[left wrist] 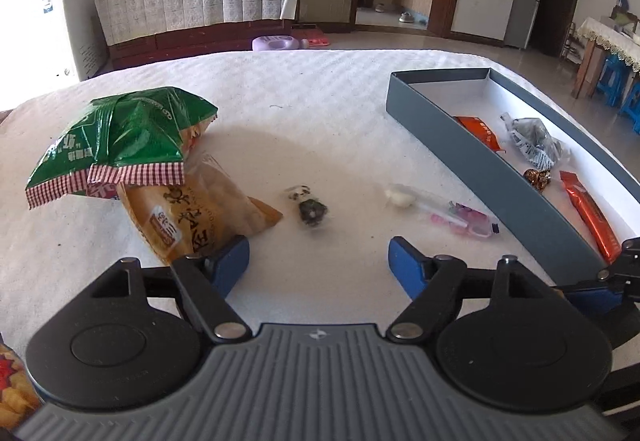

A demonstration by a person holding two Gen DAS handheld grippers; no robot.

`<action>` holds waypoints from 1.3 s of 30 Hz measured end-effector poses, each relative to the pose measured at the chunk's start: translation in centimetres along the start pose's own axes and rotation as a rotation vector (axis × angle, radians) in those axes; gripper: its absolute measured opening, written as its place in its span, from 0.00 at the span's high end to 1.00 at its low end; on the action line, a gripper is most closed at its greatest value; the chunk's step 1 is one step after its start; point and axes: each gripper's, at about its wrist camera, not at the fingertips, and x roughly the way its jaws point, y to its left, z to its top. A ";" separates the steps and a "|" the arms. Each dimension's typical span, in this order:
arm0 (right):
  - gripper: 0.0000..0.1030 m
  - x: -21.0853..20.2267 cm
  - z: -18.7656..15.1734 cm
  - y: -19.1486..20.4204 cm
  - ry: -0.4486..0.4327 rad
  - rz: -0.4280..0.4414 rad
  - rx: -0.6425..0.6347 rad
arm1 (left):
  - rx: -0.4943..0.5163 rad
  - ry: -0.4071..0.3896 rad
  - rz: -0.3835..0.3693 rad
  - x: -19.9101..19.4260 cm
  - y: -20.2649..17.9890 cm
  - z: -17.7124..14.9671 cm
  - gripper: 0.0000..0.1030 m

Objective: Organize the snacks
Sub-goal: 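Close right gripper on brown packet while left gripper closes on small panda figure, then lift and carry the brown packet and panda figure over the gray box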

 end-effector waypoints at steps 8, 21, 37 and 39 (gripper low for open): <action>0.59 0.3 -0.1 0.3 0.020 0.018 -0.011 | -0.075 -0.042 0.049 1.2 0.7 0.6 0.23; 0.59 -1.2 0.8 -0.3 -0.060 0.016 0.023 | -0.082 -0.073 0.036 0.4 0.9 1.0 0.81; 0.59 -4.5 2.1 -0.7 -0.184 0.017 0.052 | -0.042 -0.155 0.072 -4.2 1.0 0.7 0.82; 0.59 -5.0 2.2 -0.7 -0.202 0.016 0.049 | -0.023 -0.164 0.081 -4.4 0.5 0.8 0.82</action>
